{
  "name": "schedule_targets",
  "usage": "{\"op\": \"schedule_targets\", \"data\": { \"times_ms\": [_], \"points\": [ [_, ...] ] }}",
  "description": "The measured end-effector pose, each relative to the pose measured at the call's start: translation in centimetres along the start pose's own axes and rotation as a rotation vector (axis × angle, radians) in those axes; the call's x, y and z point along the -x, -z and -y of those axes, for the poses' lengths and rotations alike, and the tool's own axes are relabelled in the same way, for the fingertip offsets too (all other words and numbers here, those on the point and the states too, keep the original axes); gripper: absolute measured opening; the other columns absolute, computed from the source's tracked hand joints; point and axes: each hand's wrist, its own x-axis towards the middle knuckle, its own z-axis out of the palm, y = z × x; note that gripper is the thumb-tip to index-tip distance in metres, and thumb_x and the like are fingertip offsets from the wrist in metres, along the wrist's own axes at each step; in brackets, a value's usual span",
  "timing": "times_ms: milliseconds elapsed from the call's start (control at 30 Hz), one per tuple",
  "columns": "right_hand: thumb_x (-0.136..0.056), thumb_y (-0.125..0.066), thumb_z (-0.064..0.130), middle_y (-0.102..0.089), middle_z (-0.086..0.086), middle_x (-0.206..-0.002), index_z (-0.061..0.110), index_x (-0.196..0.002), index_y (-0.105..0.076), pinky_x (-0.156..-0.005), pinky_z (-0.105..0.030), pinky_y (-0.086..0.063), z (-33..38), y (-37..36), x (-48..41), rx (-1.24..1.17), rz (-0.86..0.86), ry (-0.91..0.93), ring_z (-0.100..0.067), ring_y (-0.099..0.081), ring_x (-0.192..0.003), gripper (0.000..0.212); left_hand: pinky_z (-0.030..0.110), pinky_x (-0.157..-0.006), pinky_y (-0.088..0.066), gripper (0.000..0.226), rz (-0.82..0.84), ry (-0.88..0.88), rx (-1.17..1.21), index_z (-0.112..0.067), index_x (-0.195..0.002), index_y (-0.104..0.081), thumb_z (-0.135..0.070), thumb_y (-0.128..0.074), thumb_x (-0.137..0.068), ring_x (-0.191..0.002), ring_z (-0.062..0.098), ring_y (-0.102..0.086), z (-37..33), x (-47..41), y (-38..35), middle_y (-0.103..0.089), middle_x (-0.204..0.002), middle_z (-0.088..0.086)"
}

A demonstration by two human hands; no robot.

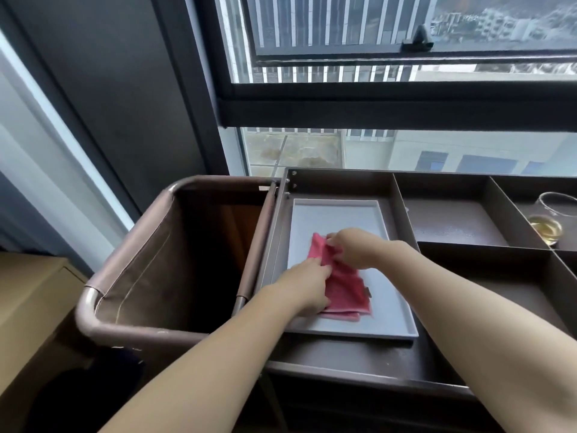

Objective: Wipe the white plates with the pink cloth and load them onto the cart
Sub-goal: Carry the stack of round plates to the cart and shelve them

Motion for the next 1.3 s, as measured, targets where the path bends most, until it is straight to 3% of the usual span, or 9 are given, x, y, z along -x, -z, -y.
{"op": "schedule_targets", "data": {
  "times_ms": [133, 233, 333, 433, 567, 700, 900, 1133, 1300],
  "points": [
    [-0.097, -0.054, 0.022, -0.043, -0.002, -0.15, 0.018, -0.138, -0.053, -0.109, -0.029, -0.032, 1.9, 2.5, 0.1, -0.24, -0.238, 0.017, -0.023, -0.044, -0.134, 0.041, 0.039, -0.102, -0.042, 0.044, -0.188, 0.063, 0.127, -0.014, -0.133, -0.05, -0.028, -0.057, -0.092, -0.126, 0.026, -0.047, 1.1, 1.9, 2.5, -0.048, -0.135, 0.003],
    [-0.093, -0.059, 0.017, -0.061, -0.005, -0.133, 0.016, -0.13, -0.061, -0.104, -0.029, -0.04, 4.8, 4.9, 0.0, -0.391, -0.444, 0.087, -0.023, -0.056, -0.123, 0.037, 0.04, -0.1, -0.044, 0.04, -0.379, 0.14, 0.157, -0.013, -0.129, -0.054, -0.027, -0.056, -0.092, -0.123, 0.025, -0.05, 3.1, 4.8, 5.2, -0.053, -0.133, 0.004],
    [-0.091, -0.061, 0.015, -0.07, -0.005, -0.113, 0.015, -0.122, -0.067, -0.088, -0.026, -0.047, 9.6, 7.0, -0.1, -0.515, -0.563, 0.173, -0.022, -0.065, -0.102, 0.032, 0.037, -0.101, -0.044, 0.04, -0.544, 0.239, 0.217, -0.017, -0.131, -0.055, -0.025, -0.056, -0.092, -0.122, 0.023, -0.051, 6.4, 9.3, 7.2, -0.055, -0.133, 0.003],
    [-0.092, -0.06, 0.018, -0.069, 0.002, -0.111, 0.017, -0.121, -0.068, -0.086, -0.022, -0.044, 16.1, 8.1, -0.1, -0.553, -0.553, 0.324, -0.012, -0.064, -0.097, 0.03, 0.038, -0.1, -0.046, 0.044, -0.66, 0.38, 0.253, -0.024, -0.137, -0.05, -0.027, -0.055, -0.094, -0.122, 0.018, -0.052, 10.3, 15.1, 7.4, -0.052, -0.138, -0.004],
    [-0.093, -0.06, 0.018, -0.069, 0.005, -0.109, 0.017, -0.121, -0.068, -0.086, -0.019, -0.042, 26.3, 8.2, 0.6, -0.566, -0.513, 0.525, -0.006, -0.062, -0.096, 0.029, 0.038, -0.092, -0.051, 0.038, -0.767, 0.619, 0.283, -0.024, -0.13, -0.055, -0.024, -0.057, -0.093, -0.109, 0.018, -0.057, 15.2, 24.4, 5.6, -0.058, -0.126, -0.004],
    [-0.094, -0.059, 0.02, -0.069, 0.001, -0.114, 0.016, -0.126, -0.064, -0.083, -0.016, -0.04, 37.9, 6.6, 1.6, -0.561, -0.399, 0.691, -0.004, -0.059, -0.093, 0.033, 0.028, -0.092, -0.045, 0.037, -0.84, 0.857, 0.314, -0.017, -0.13, -0.056, -0.02, -0.058, -0.093, -0.111, 0.02, -0.055, 19.7, 35.3, 2.3, -0.057, -0.126, 0.001],
    [-0.098, -0.052, 0.019, -0.063, 0.0, -0.121, 0.015, -0.134, -0.057, -0.088, -0.022, -0.044, 55.8, 2.5, 5.7, -0.498, -0.203, 0.947, -0.012, -0.058, -0.109, 0.036, 0.036, -0.093, -0.049, 0.042, -0.866, 1.175, 0.266, -0.021, -0.135, -0.051, -0.024, -0.054, -0.094, -0.114, 0.018, -0.055, 24.8, 52.0, -3.0, -0.057, -0.13, -0.002],
    [-0.094, -0.057, 0.023, -0.067, -0.002, -0.116, 0.016, -0.127, -0.063, -0.091, -0.028, -0.047, 73.7, -2.2, 9.9, -0.49, -0.139, 1.105, -0.015, -0.062, -0.105, 0.034, 0.036, -0.093, -0.048, 0.041, -0.93, 1.395, 0.321, -0.022, -0.135, -0.051, -0.027, -0.054, -0.095, -0.116, 0.016, -0.055, 29.4, 68.5, -8.2, -0.057, -0.131, -0.004],
    [-0.095, -0.057, 0.022, -0.068, -0.004, -0.117, 0.012, -0.126, -0.064, -0.083, -0.021, -0.041, 83.0, -5.9, 12.2, -0.466, -0.023, 1.166, -0.016, -0.062, -0.103, 0.033, 0.036, -0.096, -0.045, 0.041, -0.954, 1.59, 0.333, -0.021, -0.135, -0.049, -0.032, -0.052, -0.095, -0.122, 0.017, -0.051, 31.3, 76.9, -12.5, -0.054, -0.136, -0.006]
  ]
}}
